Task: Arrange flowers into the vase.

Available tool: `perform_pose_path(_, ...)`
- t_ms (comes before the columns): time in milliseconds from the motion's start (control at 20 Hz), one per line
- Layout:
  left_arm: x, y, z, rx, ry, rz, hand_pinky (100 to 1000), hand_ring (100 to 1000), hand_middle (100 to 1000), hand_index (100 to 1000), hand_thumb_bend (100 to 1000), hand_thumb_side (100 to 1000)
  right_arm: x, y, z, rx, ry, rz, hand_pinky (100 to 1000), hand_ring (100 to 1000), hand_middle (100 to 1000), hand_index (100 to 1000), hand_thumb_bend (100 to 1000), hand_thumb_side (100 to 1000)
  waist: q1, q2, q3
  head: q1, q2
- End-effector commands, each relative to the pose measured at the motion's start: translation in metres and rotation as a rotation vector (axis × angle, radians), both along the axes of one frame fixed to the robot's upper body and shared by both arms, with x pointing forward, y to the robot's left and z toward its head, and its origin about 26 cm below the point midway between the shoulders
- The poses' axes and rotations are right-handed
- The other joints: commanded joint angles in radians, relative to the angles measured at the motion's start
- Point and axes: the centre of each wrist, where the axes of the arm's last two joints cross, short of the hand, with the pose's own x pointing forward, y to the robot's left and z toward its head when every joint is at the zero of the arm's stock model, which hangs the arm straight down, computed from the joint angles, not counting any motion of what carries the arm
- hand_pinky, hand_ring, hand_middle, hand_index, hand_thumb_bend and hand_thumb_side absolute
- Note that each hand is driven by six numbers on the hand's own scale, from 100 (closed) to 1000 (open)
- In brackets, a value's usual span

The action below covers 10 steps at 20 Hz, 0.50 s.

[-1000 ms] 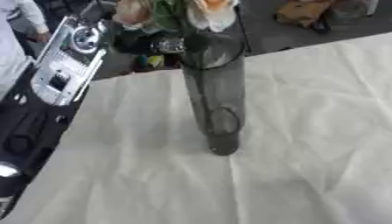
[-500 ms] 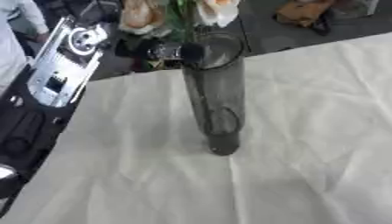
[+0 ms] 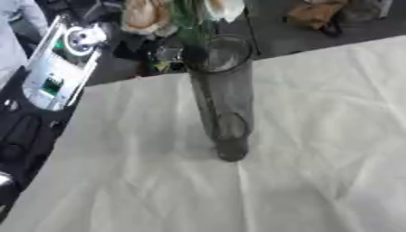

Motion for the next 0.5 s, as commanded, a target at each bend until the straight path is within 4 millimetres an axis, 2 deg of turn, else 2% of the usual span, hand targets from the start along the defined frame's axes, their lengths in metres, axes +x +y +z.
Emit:
perform_pose_path(50, -0.0100, 0.0143, 0.0161, 0.006, -0.049, 0.033, 966, 963, 1000, 1000, 693, 1000, -0.0025, 0.0000, 0.0065, -0.006, -0.026, -0.001, 870, 684, 493, 808, 100, 1000, 0.003, -0.039, 0.005, -0.002, 0.001)
perform_pose_path(500, -0.0122, 0.0153, 0.0159, 0.047, -0.086, 0.048, 952, 955, 1000, 1000, 709, 1000, -0.0024, 0.0005, 0.0067, -0.005, -0.026, 0.002, 871, 684, 493, 808, 100, 1000, 0.002, -0.039, 0.009, -0.001, 0.000)
